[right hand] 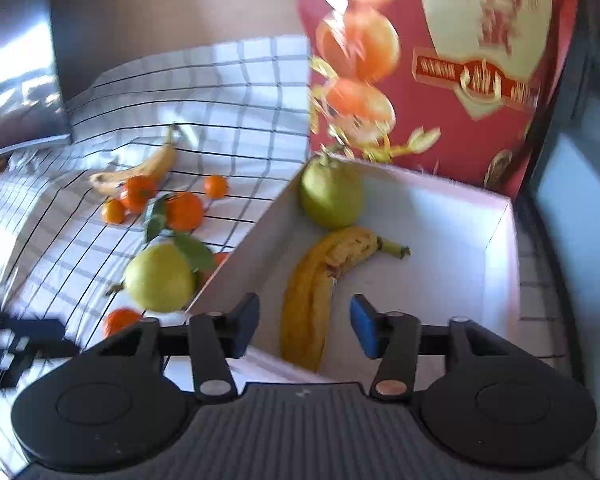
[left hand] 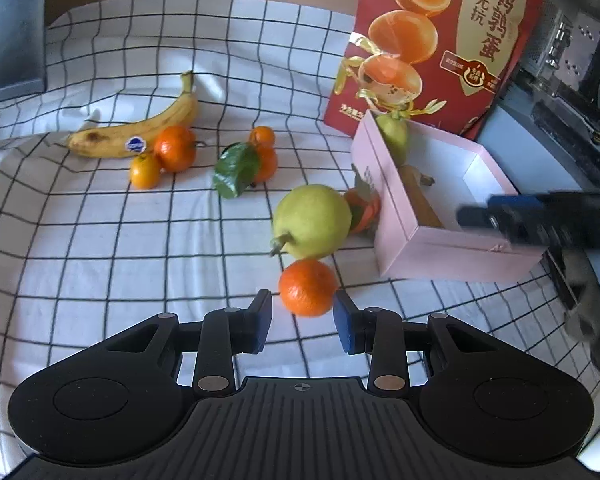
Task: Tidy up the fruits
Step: 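Withdraw the right gripper from the box and move toward the fruit, then grasp a mandarin orange with the left gripper while the right gripper grasps the second pear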
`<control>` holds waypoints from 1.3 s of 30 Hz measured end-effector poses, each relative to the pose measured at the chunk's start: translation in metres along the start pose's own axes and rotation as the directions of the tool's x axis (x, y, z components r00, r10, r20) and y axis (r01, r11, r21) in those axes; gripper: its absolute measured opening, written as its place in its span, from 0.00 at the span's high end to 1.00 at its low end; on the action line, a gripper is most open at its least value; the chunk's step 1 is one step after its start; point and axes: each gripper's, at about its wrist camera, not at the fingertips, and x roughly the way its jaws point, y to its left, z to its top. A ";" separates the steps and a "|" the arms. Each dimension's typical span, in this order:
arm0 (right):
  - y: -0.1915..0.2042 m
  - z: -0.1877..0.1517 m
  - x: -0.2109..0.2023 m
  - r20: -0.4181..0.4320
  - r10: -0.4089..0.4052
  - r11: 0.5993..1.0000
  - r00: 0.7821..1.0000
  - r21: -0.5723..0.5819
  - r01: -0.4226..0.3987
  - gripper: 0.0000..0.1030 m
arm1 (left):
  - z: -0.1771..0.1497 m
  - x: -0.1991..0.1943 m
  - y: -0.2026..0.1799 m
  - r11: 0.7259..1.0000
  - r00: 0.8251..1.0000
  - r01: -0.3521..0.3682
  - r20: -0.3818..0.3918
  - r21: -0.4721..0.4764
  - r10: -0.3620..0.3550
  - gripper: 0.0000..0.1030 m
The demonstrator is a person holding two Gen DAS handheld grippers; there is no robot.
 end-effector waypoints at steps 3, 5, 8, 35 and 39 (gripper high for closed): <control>0.017 -0.013 -0.020 0.029 -0.003 0.997 1.000 -0.081 0.005 0.44 | 0.004 0.006 -0.004 1.000 1.000 0.009 -0.002 0.007 -0.009 0.64; 0.029 -0.023 -0.028 0.041 0.005 0.992 0.999 -0.125 0.000 0.40 | 0.006 0.007 -0.006 1.000 1.000 0.010 0.001 0.021 -0.010 0.64; 0.051 -0.033 -0.031 0.036 0.013 0.981 0.999 -0.194 -0.006 0.39 | 0.008 0.010 -0.009 0.998 1.000 0.001 -0.001 0.059 -0.001 0.64; 0.077 -0.069 -0.036 -0.007 -0.095 0.953 0.995 -0.290 0.089 0.38 | 0.012 0.066 -0.018 0.998 0.993 0.039 -0.114 0.046 -0.034 0.57; 0.078 -0.070 -0.037 -0.010 -0.090 0.948 0.996 -0.307 0.082 0.38 | 0.011 0.062 -0.013 0.999 0.995 0.027 -0.097 0.028 -0.025 0.57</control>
